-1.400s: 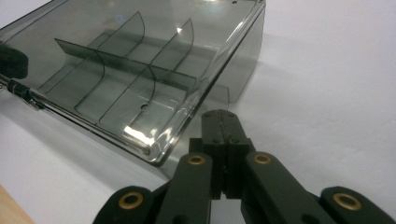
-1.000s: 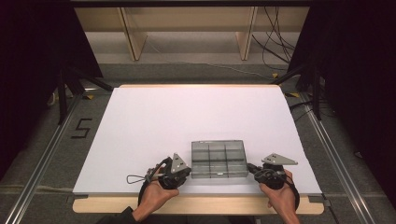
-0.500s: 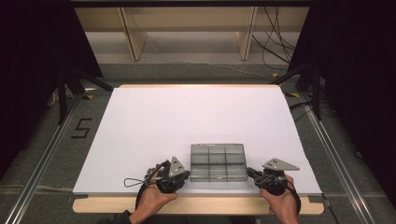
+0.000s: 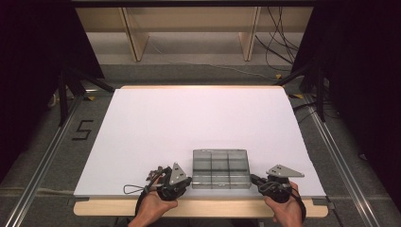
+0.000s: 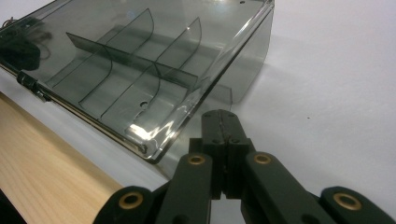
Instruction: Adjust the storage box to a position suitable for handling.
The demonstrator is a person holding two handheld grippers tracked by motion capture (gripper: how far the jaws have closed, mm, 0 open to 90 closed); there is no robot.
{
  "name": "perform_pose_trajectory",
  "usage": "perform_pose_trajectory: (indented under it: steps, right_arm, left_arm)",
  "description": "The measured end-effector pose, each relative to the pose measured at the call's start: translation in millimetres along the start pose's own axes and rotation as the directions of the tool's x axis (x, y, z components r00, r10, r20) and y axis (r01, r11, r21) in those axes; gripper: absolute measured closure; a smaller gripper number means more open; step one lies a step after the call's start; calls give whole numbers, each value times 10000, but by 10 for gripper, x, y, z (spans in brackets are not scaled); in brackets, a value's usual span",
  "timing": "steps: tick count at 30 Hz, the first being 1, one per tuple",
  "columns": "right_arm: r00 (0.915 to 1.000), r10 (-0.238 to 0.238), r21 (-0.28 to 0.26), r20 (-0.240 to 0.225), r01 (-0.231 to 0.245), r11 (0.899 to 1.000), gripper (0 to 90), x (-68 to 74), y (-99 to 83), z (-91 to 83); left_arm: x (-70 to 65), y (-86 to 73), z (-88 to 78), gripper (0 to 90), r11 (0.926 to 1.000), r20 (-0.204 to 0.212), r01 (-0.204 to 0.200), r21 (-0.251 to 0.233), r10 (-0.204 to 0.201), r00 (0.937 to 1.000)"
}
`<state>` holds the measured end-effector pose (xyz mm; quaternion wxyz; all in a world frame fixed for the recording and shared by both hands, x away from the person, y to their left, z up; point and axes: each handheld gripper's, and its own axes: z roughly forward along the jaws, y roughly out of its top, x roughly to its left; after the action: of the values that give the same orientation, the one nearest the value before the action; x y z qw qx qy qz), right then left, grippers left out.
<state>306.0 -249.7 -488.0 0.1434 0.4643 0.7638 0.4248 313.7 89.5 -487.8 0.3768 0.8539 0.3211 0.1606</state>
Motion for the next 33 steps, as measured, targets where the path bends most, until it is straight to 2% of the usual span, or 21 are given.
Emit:
perform_pose_trajectory:
  steps: [3, 4, 5, 6, 8, 9, 11, 12, 16, 17, 18, 20, 21, 23, 25, 26, 28, 29, 30, 31, 33]
  right_arm:
    - [9998, 181, 163, 3, -181, 9997, 900, 23, -6, -19]
    - [10000, -86, 124, 40, 85, 9999, 900, 7, -7, -18]
    - [9996, 281, 232, -53, -280, 9993, 900, 34, -13, -21]
    - [10000, -40, 110, -31, 40, 9999, 900, 9, -14, -16]
    - [10000, -7, 83, -66, 7, 10000, 900, 20, -18, -15]
    - [9999, 48, 111, -121, -47, 9999, 900, 23, -21, -16]
    - [9999, 100, 122, -106, -99, 9999, 900, 25, -23, -19]
    - [9999, 99, 124, -102, -98, 9999, 900, 25, -24, -19]
    - [9999, 36, 145, -119, -34, 9999, 900, 13, -21, -22]
    - [9990, 440, 384, -111, -435, 9983, 900, 43, -20, -47]
    - [10000, -31, 178, -56, 32, 9998, 900, 11, -16, -40]
    - [9996, -285, 92, -23, 285, 9996, 899, -7, -10, -43]
    - [9989, -473, 84, 3, 473, 9988, 897, -17, -3, -47]
    - [9995, -305, 289, 111, 302, 9991, 889, -3, 0, -71]
    - [9991, -424, 87, 73, 424, 9991, 884, -38, -4, -73]
    - [9983, -541, -61, 194, 542, 9985, 883, -56, -7, -77]
    - [9991, -414, 83, 124, 413, 9991, 876, -69, -10, -102]
    - [9998, 106, 229, 154, -110, 9997, 872, -33, -17, -123]
    - [9986, -478, 1, 235, 478, 9989, 871, -79, -14, -121]
    - [9998, 156, 147, 97, -158, 9998, 870, -39, -26, -138]
    - [9987, -489, -106, 173, 490, 9987, 866, -84, -26, -147]
  left_arm:
    - [30, 6, -23, 895, 9985, 47, -483, 272, 482, 9988]
    - [21, 1, -19, 896, 9992, 49, -361, 175, 360, 9993]
    - [-3, -9, -6, 895, 10000, -9, -56, -27, 56, 10000]
    - [-12, -13, -12, 895, 10000, -33, -27, 38, 27, 10000]
    - [-6, -12, -14, 896, 9998, -66, -195, -30, 195, 9998]
    - [-23, -20, -11, 896, 10000, -1, 65, -63, -65, 10000]
    - [8, -14, -37, 895, 9983, 34, -556, 185, 555, 9985]
    - [-12, -21, -22, 895, 9996, 25, -263, -63, 264, 9996]
    - [-15, -19, -36, 894, 9999, 341, -55, 118, 51, 9994]
    - [-10, -8, -49, 893, 9994, 481, -336, 114, 330, 9983]
    - [-17, -7, -57, 891, 9994, 401, -298, 175, 291, 9988]
    - [4, 11, -75, 873, 9988, 492, -447, 218, 436, 9978]
    - [2, 11, -75, 864, 9999, 492, -128, 44, 126, 9987]
    - [25, 21, -94, 840, 10000, 577, 29, -16, -28, 9983]
    - [51, 36, -123, 818, 9998, 533, -205, -78, 209, 9984]
    - [36, 34, -137, 805, 9999, 653, 110, -67, -106, 9978]
    - [47, 39, -165, 779, 9998, 631, 157, -144, -147, 9979]
    - [53, 38, -177, 767, 9995, 633, 260, -171, -249, 9977]
    - [66, 41, -195, 752, 9995, 647, 220, -215, -205, 9977]
    - [67, 36, -210, 740, 9989, 644, 419, -220, -404, 9971]
    - [90, 25, -234, 725, 9993, 561, 337, -161, -327, 9979]
